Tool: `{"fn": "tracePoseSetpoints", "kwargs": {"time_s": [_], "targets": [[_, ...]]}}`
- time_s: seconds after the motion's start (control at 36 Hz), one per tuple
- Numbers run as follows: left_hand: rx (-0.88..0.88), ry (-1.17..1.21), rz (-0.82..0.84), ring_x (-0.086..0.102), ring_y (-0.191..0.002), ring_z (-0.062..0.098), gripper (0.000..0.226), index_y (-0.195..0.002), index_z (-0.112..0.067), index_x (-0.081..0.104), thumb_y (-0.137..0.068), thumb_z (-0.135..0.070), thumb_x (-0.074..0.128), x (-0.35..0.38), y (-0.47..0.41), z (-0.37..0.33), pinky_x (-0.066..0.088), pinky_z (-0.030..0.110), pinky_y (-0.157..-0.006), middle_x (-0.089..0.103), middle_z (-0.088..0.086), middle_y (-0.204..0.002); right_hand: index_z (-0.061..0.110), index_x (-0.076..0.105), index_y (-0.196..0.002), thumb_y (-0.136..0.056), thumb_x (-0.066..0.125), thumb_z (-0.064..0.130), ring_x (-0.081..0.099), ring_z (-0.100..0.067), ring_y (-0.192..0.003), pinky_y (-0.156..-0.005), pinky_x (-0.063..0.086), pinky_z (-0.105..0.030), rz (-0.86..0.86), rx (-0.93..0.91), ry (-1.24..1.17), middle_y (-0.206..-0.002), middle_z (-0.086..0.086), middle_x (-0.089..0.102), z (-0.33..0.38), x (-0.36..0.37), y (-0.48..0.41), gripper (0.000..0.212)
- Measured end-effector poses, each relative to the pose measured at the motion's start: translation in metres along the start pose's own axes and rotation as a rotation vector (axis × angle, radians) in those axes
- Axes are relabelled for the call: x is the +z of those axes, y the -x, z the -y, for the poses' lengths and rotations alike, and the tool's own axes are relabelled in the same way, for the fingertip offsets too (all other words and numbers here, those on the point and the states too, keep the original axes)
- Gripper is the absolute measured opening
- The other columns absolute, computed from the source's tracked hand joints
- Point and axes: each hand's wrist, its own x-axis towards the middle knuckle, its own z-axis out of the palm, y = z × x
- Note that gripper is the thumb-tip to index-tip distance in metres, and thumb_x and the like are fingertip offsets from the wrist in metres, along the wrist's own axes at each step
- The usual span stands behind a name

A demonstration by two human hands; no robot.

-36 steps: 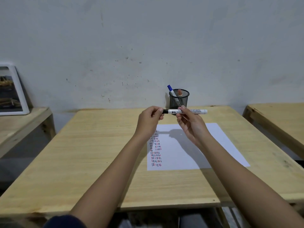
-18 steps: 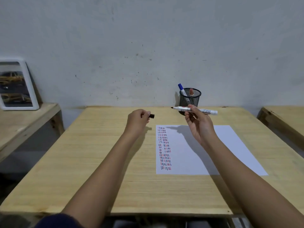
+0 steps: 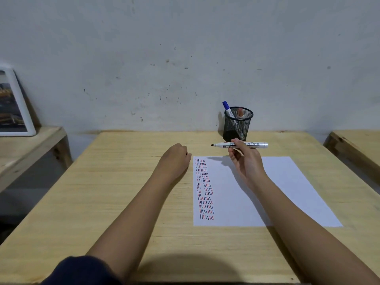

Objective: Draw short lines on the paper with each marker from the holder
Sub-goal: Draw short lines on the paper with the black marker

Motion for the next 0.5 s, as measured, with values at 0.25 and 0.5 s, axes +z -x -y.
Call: {"fn": "tracePoseSetpoints", "kwargs": {"time_s": [0.25,0.5], "targets": [[0.030,0.015,-0.006,0.055,-0.092,0.032,0.030,-0.093,0.003,0.060,-0.095,-0.023,0.045,-0.0016,0.0010,-0.0011,0.042,0.037,-0.076,0.059,0.018,-0.098,0.003,0.063,-0.089,-0.088,0.059,0.011,0.060,-0.006,-0.054,-0.057,0.052,-0.012,-0.024,0.009,-0.055,-0.068,-0.006,0.057,-0.0027,0.0003,0.0018,0.009],[0.000,0.044,-0.012,0.055,-0.088,0.029,0.033,-0.089,0.003,0.060,-0.095,-0.027,0.044,-0.0005,0.0040,-0.0013,0.040,0.034,-0.073,0.058,0.015,-0.093,0.002,0.062,-0.094,-0.089,0.059,0.012,0.059,-0.007,-0.056,-0.057,0.052,-0.012,-0.030,0.019,-0.055,-0.073,-0.007,0.056,0.0009,0.0014,0.0053,0.012]]}}
